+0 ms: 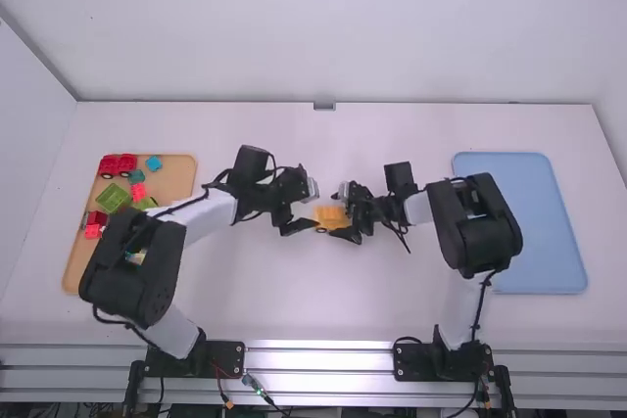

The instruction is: Assemble lego blocks to make yellow taxi

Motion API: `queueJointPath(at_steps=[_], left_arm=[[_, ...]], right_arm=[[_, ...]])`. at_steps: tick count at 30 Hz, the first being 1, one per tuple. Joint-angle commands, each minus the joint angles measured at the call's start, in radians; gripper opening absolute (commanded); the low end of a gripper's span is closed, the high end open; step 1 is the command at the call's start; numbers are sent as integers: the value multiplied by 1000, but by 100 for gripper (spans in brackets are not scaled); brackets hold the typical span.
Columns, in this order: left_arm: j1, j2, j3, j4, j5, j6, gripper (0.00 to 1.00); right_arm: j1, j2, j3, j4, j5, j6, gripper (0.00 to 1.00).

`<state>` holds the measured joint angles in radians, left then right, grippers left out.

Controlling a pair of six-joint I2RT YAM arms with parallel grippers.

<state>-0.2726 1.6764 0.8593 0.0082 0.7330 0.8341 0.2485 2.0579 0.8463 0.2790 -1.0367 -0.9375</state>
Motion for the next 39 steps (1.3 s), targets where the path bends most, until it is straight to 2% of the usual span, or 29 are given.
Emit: queueJointPath(at_steps=[1,7,10,14,15,18,23,26,29,30,31,36,37,39], left_arm=[[11,-65,0,-39,-48,13,99],[26,-121,0,-80,-69,52,99],[35,-131,0,-80,-69,52,99],[54,-132,0,-76,-69,51,99],[55,-132,0,-76,-69,51,99],[54,-132,0,-77,-69,45,99],[59,-132,0,-74,-69,46,99],[53,-132,0,-58,-72,47,99],[56,-132,0,-48,-72,47,99],[60,-132,0,-37,-73,47,99],[59,-132,0,-37,-72,47,99],[63,-132,0,-13,-84,52,99],[64,-132,0,-6,-106,53,99],[59,-132,0,3,-128,53,99]], right_arm=[[15,56,54,-2,4,25,99],[56,81,71,-3,87,25,98],[76,81,71,-2,125,26,85],[84,81,71,-4,130,32,60],[84,81,71,-3,130,36,59],[69,80,72,8,125,63,50],[30,72,125,-66,126,102,50],[-32,-16,171,-267,183,18,50],[-88,-101,182,-388,260,-34,49],[-146,-162,181,-431,328,-31,48],[-153,-167,180,-433,334,-29,48],[-349,-285,156,-452,460,69,48],[-423,-312,136,-437,471,95,49],[-506,-319,118,-391,468,136,49]])
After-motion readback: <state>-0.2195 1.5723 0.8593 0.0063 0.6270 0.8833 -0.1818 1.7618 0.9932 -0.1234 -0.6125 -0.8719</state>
